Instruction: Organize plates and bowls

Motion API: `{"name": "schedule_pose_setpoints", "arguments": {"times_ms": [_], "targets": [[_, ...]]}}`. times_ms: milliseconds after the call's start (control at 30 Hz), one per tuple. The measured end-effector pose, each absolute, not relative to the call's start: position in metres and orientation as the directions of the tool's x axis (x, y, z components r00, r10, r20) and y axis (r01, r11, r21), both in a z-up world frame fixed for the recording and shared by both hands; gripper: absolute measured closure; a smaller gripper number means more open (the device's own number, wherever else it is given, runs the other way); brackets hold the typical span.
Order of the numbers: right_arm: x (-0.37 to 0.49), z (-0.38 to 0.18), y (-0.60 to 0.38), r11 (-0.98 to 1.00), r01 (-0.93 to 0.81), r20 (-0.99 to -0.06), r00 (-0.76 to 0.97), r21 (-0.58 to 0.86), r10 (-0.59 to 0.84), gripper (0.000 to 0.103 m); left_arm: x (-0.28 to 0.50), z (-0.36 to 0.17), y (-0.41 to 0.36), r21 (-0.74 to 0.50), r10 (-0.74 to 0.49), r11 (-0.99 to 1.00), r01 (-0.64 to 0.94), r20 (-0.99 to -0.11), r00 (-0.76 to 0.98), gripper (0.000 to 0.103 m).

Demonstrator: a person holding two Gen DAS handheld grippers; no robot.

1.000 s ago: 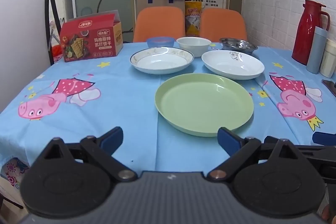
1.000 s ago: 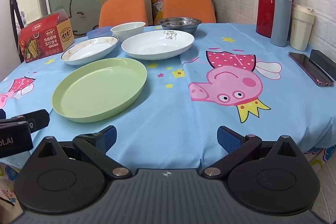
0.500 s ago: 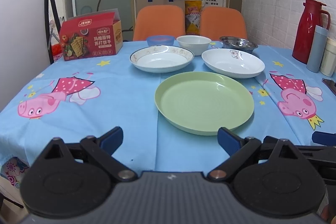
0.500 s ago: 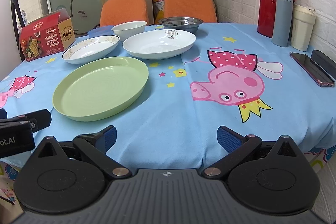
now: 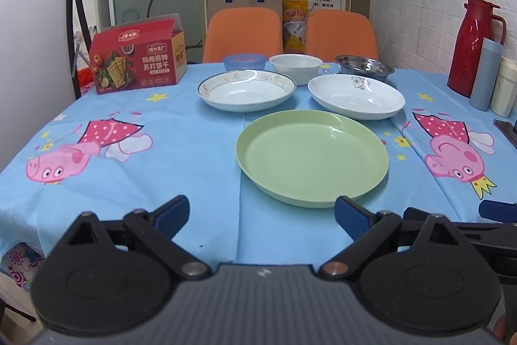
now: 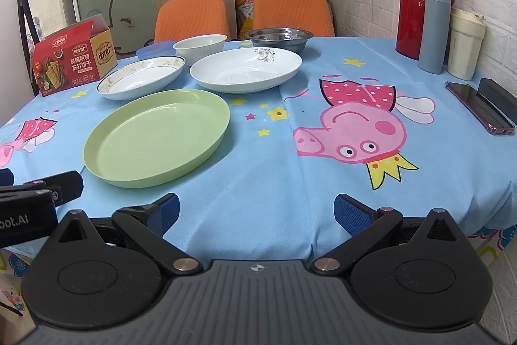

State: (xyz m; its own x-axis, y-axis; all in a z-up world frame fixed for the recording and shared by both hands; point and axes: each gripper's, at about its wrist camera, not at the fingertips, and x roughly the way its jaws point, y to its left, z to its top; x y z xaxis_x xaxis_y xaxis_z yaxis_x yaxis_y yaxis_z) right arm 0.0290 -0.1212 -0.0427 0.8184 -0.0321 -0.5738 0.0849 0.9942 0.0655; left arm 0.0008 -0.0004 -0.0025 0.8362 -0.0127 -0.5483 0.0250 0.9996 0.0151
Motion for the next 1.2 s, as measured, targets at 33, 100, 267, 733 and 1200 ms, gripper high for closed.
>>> {"name": "schedule_pose_setpoints", "arguments": {"times_ms": [33, 100, 267, 733, 1200], "targets": [[0.029, -0.042, -0.121, 0.994, 0.084, -0.574, 0.818, 0.066, -0.031, 0.0, 0.001, -0.002, -0.001, 0.014, -0.014, 1.0, 0.026, -0.548, 0.836, 0.008], [0.029, -0.042, -0.12, 0.994, 0.082, -0.574, 0.818, 0.066, -0.029, 0.0, 0.001, -0.002, -0.001, 0.011, -0.017, 1.0, 0.027, -0.548, 0.836, 0.008], [0.029, -0.042, -0.119, 0.995, 0.08, -0.573, 0.819, 0.063, -0.029, 0.0, 0.001, -0.002, -0.001, 0.012, -0.018, 0.999, 0.03, -0.546, 0.837, 0.008], [0.037, -0.042, -0.117, 0.995, 0.079, -0.579, 0.815, 0.063, -0.028, 0.0, 0.008, -0.003, 0.0, 0.002, -0.029, 0.999, 0.035, -0.552, 0.833, 0.008], [0.056, -0.044, -0.114, 0.996, 0.07, -0.607, 0.795, 0.052, -0.024, 0.0, 0.032, -0.003, 0.004, -0.015, -0.039, 0.999, 0.037, -0.575, 0.817, 0.008]]}}
